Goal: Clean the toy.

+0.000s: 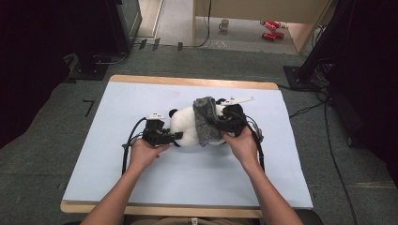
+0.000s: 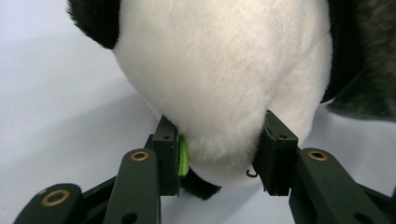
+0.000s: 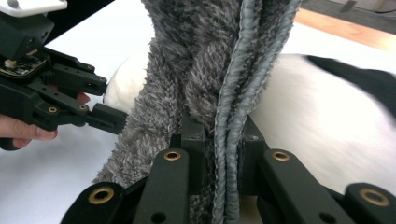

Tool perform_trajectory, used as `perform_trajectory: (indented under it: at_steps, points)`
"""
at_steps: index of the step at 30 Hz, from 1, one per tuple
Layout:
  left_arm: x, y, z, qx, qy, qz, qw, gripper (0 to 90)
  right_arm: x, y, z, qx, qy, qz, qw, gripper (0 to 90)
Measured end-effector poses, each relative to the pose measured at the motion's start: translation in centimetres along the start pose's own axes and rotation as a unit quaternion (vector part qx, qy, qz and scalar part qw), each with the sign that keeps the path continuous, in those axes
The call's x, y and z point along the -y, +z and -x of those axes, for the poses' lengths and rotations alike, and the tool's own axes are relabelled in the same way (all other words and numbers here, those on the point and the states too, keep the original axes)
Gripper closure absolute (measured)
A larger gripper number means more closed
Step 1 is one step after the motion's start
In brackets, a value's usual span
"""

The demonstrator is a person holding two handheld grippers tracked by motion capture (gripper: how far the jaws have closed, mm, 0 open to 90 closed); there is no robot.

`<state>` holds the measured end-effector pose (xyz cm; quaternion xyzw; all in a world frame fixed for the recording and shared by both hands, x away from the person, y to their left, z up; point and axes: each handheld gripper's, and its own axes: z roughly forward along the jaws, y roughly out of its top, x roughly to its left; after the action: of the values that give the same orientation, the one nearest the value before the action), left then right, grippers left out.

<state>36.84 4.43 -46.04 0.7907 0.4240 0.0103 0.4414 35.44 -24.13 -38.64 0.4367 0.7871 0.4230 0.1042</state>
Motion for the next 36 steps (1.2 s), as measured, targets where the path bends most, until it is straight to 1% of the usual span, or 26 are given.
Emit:
perform_trajectory:
  at_steps: [3, 6, 9, 10, 12, 15, 17, 18, 19, 20, 21, 22, 24, 26, 28, 31, 32, 34, 36]
  points:
    - [-0.4, 0.2, -0.4, 0.001, 0.0, -0.002, 1.0, 58.2, 0.3, -1.1, 0.9, 0.011, 0.013, 0.01, 0.9998, 78.9]
    - [-0.8, 0.3, -0.8, 0.006, -0.003, -0.003, 1.0, 58.1, 0.8, -2.2, 1.9, 0.02, 0.035, 0.02, 0.999, 78.7]
    - [-1.1, 0.5, -1.3, 0.012, -0.006, -0.006, 0.9999, 57.9, 1.4, -2.8, 2.8, 0.028, 0.052, 0.026, 0.998, 78.6]
    - [-1.2, 0.5, -1.4, 0.014, -0.006, -0.007, 0.9999, 57.8, 1.6, -3.0, 3.1, 0.027, 0.058, 0.028, 0.9976, 78.5]
    - [-1.3, 0.6, -1.7, 0.016, -0.009, -0.007, 0.9998, 57.4, 1.9, -3.3, 3.6, 0.032, 0.064, 0.027, 0.9971, 78.5]
    - [-1.4, 0.7, -1.8, 0.015, -0.005, -0.006, 0.9999, 57.3, 2.2, -3.5, 4.3, 0.046, 0.069, 0.021, 0.9963, 78.5]
    - [-1.3, 0.7, -1.8, 0.015, -0.003, -0.005, 0.9999, 56.7, 2.6, -3.5, 4.7, 0.047, 0.08, 0.021, 0.9955, 78.5]
    - [-1.3, 0.7, -1.8, 0.015, -0.001, -0.003, 0.9999, 55.6, 2.7, -3.5, 4.8, 0.042, 0.086, 0.024, 0.9951, 78.5]
    - [-1.3, 0.6, -1.8, 0.015, -0.001, -0.002, 0.9999, 53.6, 2.8, -3.4, 4.8, 0.042, 0.087, 0.025, 0.995, 78.5]
    - [-1.4, 0.5, -1.8, 0.018, -0.005, -0.002, 0.9998, 50.8, 2.8, -3.3, 4.7, 0.046, 0.084, 0.025, 0.9951, 78.4]
    - [-1.3, 0.4, -1.8, 0.017, -0.005, 0.006, 0.9998, 47.4, 2.8, -3.2, 4.7, 0.05, 0.081, 0.026, 0.9952, 78.4]
    - [-1.3, 0.1, -1.7, 0.014, 0.009, 0.018, 0.9997, 43.2, 2.7, -3.2, 4.7, 0.051, 0.081, 0.026, 0.9951, 78.4]
    - [-1.2, -0.1, -1.6, 0.015, 0.018, 0.018, 0.9996, 40.5, 2.7, -3.1, 4.9, 0.052, 0.081, 0.028, 0.9949, 78.3]
    - [-1.0, -0.4, -1.4, 0.009, 0.029, 0.026, 0.9992, 37.0, 2.6, -3.1, 5.0, 0.052, 0.08, 0.03, 0.995, 78.1]
    - [-0.7, -0.6, -1.3, 0.005, 0.038, 0.033, 0.9987, 35.3, 2.5, -3.0, 5.1, 0.053, 0.08, 0.032, 0.9949, 78.1]
    - [-0.1, -0.9, -1.1, -0.003, 0.057, 0.034, 0.9978, 34.7, 2.2, -2.8, 5.5, 0.054, 0.081, 0.034, 0.9946, 78.1]
    - [0.0, -1.0, -1.0, -0.003, 0.063, 0.034, 0.9974, 34.6, 2.1, -2.8, 5.6, 0.056, 0.082, 0.034, 0.9945, 78.1]
    - [0.3, -1.0, -1.0, 0.002, 0.062, 0.038, 0.9973, 34.2, 2.0, -2.6, 5.9, 0.058, 0.084, 0.036, 0.9941, 78.0]
    - [0.5, -0.9, -1.0, 0.007, 0.053, 0.041, 0.9977, 34.2, 1.8, -2.4, 6.2, 0.06, 0.085, 0.038, 0.9939, 77.9]
